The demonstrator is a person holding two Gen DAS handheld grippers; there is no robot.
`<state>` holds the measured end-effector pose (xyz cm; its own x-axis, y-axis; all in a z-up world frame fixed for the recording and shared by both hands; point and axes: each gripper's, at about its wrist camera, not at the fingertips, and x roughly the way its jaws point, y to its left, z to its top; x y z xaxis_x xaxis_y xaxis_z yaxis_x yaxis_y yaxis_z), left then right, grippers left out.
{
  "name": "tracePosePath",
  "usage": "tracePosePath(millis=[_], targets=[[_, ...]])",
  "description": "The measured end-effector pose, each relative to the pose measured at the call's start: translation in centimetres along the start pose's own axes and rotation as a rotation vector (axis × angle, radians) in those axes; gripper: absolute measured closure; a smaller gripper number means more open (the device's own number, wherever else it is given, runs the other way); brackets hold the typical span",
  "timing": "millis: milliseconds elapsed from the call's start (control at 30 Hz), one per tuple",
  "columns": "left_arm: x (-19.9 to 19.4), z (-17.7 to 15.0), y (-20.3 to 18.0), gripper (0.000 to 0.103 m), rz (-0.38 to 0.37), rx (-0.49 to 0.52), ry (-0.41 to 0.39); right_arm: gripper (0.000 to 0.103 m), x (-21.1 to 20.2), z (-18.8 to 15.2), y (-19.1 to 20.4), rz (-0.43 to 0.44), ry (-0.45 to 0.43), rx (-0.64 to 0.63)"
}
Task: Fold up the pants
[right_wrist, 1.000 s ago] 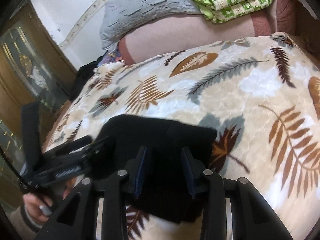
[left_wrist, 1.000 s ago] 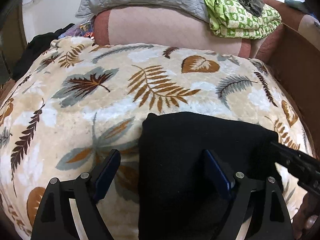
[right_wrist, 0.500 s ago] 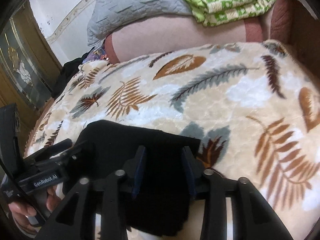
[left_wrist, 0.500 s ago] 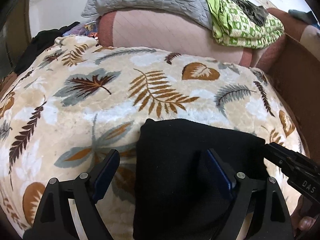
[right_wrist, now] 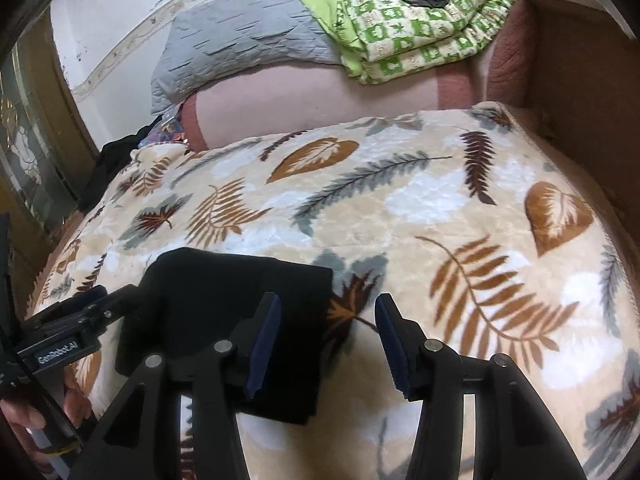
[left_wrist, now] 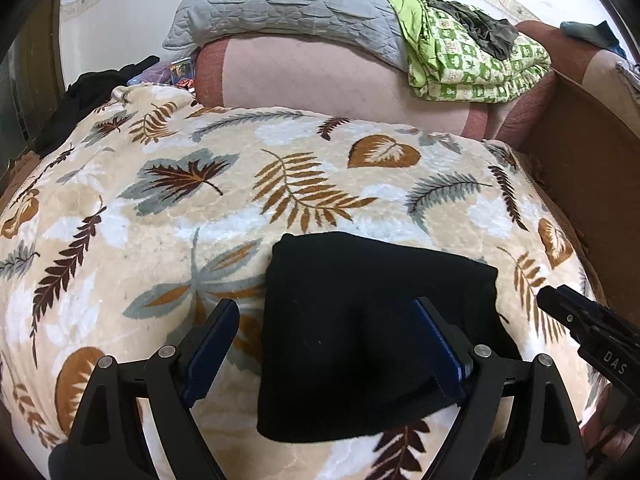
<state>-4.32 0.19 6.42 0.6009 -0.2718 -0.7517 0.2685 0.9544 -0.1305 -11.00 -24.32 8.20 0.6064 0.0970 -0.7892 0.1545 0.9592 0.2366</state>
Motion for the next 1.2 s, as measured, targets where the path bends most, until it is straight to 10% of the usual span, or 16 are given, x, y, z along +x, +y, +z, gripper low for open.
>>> tracePosePath(millis=[1200], targets=[[4.3, -1.1, 4.5, 0.012, -0.035, -0.097, 0.069, 0.035, 6.1, -2.6, -0.6, 0.179, 0.179, 0.169]])
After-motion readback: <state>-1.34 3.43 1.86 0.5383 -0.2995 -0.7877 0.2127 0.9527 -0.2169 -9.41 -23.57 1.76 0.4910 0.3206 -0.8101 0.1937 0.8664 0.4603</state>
